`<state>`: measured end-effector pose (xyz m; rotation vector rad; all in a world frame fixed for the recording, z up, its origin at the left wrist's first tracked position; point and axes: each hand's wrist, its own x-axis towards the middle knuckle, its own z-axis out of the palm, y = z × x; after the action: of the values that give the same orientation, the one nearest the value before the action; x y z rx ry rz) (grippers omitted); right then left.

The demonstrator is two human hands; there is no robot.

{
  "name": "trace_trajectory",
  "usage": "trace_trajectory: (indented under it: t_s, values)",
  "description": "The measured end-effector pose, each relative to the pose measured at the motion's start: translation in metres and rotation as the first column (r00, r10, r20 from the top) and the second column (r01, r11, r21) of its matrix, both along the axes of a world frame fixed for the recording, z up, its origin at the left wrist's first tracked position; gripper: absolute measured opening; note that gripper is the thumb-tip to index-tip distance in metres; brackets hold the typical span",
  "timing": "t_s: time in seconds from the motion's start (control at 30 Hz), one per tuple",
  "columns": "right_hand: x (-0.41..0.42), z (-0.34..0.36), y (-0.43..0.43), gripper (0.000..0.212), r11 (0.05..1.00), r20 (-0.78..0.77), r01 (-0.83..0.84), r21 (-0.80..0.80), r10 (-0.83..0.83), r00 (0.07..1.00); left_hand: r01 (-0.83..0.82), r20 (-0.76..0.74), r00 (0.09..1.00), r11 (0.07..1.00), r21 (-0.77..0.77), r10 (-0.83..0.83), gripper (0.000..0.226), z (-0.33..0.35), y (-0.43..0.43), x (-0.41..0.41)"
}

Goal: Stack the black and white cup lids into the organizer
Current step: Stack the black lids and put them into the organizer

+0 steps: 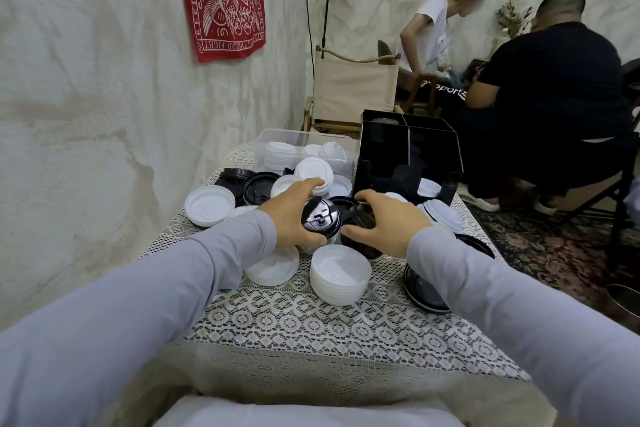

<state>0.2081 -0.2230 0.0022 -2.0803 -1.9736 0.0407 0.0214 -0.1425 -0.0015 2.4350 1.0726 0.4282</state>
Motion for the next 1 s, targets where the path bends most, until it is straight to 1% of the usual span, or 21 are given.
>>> trace_trajectory:
  t_s: [0.07, 0.17, 0.23, 0.3, 0.37, 0.4, 0.5, 0.6, 0.67, 0.73, 0.83, 0.9, 1.0]
  values:
    - [0.003, 0.008, -0.003, 0.073, 0.997, -0.015, -0.027, 0.073, 0.028, 0.999, 0.012, 0.027, 1.0, 1.0, -0.01, -0.012, 0.101, 0.0, 0.0, 0.001]
    - [0.005, 0.014, -0.003, 0.071, 0.973, -0.051, -0.152, 0.172, 0.163, 0.985, 0.033, 0.079, 0.996, 0.998, -0.051, -0.029, 0.099, 0.003, -0.001, 0.005]
    - [0.004, 0.014, 0.0, 0.071, 0.949, -0.047, -0.253, 0.19, 0.266, 0.963, 0.04, 0.127, 0.991, 0.995, -0.095, -0.028, 0.099, 0.005, -0.003, 0.009]
    - [0.001, 0.011, 0.003, 0.072, 0.91, 0.007, -0.364, 0.2, 0.37, 0.929, 0.055, 0.184, 0.983, 0.988, -0.146, -0.027, 0.103, 0.007, -0.004, 0.011]
    - [-0.001, 0.008, 0.003, 0.072, 0.879, 0.067, -0.436, 0.193, 0.431, 0.9, 0.077, 0.219, 0.975, 0.98, -0.185, -0.035, 0.105, 0.01, -0.005, 0.013]
    - [-0.001, 0.006, 0.003, 0.071, 0.871, 0.071, -0.455, 0.186, 0.45, 0.89, 0.086, 0.23, 0.972, 0.975, -0.203, -0.037, 0.105, 0.011, -0.005, 0.014]
    - [0.002, -0.001, 0.005, 0.069, 0.863, 0.007, -0.476, 0.169, 0.482, 0.876, 0.085, 0.26, 0.965, 0.96, -0.266, -0.013, 0.11, 0.012, -0.004, 0.012]
    - [0.005, -0.01, 0.007, 0.062, 0.831, 0.017, -0.51, 0.221, 0.519, 0.854, 0.081, 0.276, 0.961, 0.945, -0.317, 0.01, 0.11, 0.013, -0.006, 0.011]
    - [0.005, -0.011, 0.008, 0.06, 0.845, -0.003, -0.485, 0.225, 0.498, 0.867, 0.086, 0.291, 0.957, 0.942, -0.325, 0.013, 0.106, 0.013, -0.005, 0.012]
    - [0.005, -0.011, 0.008, 0.069, 0.868, -0.026, -0.455, 0.198, 0.469, 0.883, 0.1, 0.318, 0.948, 0.94, -0.327, 0.01, 0.101, 0.013, -0.005, 0.014]
    - [0.005, -0.011, 0.008, 0.079, 0.873, -0.032, -0.455, 0.178, 0.467, 0.884, 0.129, 0.348, 0.938, 0.917, -0.377, 0.011, 0.105, 0.012, -0.003, 0.015]
    - [0.004, -0.009, 0.007, 0.076, 0.875, -0.064, -0.454, 0.17, 0.469, 0.881, 0.158, 0.38, 0.925, 0.89, -0.428, 0.019, 0.11, 0.014, -0.005, 0.014]
    - [0.004, -0.009, 0.007, 0.065, 0.875, -0.111, -0.447, 0.185, 0.47, 0.876, 0.177, 0.398, 0.917, 0.868, -0.463, 0.025, 0.112, 0.015, -0.006, 0.014]
